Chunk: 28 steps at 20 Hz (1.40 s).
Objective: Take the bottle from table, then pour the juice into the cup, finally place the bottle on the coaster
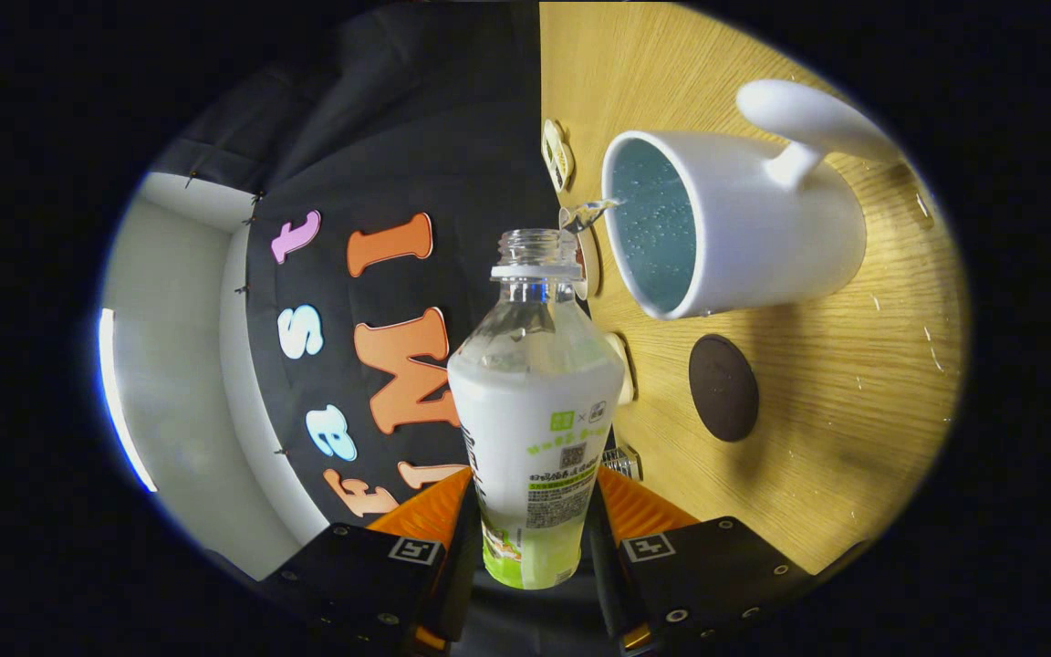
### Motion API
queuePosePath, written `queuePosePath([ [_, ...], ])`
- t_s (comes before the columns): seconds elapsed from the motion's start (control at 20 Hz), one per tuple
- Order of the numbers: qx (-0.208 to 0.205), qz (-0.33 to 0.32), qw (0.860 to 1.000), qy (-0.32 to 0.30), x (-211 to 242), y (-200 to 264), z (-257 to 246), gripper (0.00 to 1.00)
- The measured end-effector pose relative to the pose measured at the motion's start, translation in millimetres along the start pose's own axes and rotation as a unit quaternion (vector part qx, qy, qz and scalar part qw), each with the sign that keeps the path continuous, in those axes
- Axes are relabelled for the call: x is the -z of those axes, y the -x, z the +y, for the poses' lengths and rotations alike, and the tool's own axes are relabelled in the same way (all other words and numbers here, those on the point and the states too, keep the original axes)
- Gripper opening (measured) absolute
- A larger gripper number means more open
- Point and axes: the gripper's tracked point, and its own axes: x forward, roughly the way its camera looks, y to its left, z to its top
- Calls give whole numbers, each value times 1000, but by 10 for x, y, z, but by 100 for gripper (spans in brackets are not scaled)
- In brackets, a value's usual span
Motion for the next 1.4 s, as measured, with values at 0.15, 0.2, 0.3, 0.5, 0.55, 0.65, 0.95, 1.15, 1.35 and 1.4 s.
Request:
queuePosePath([
  [0.15, -1, 1, 1000, -6, 13, 2, 10, 58],
  [0.2, -2, 0, 1000, -10, 8, 1, 21, 58],
  [0.3, -4, -1, 1000, -16, 11, 14, 31, 58],
  [0.5, -7, -2, 1000, -28, 15, 12, 52, 58],
  [0.55, -8, -4, 999, -32, 21, 10, 67, 58],
  [0.65, -12, -4, 999, -41, 26, 6, 88, 58],
  [0.95, -16, -2, 999, -52, 39, -20, 100, 58],
  [1.15, -18, 1, 998, -62, 52, -48, 136, 58],
  [1.35, -23, 0, 997, -75, 41, -43, 148, 58],
  [1.4, -24, -2, 997, -78, 22, -27, 143, 59],
])
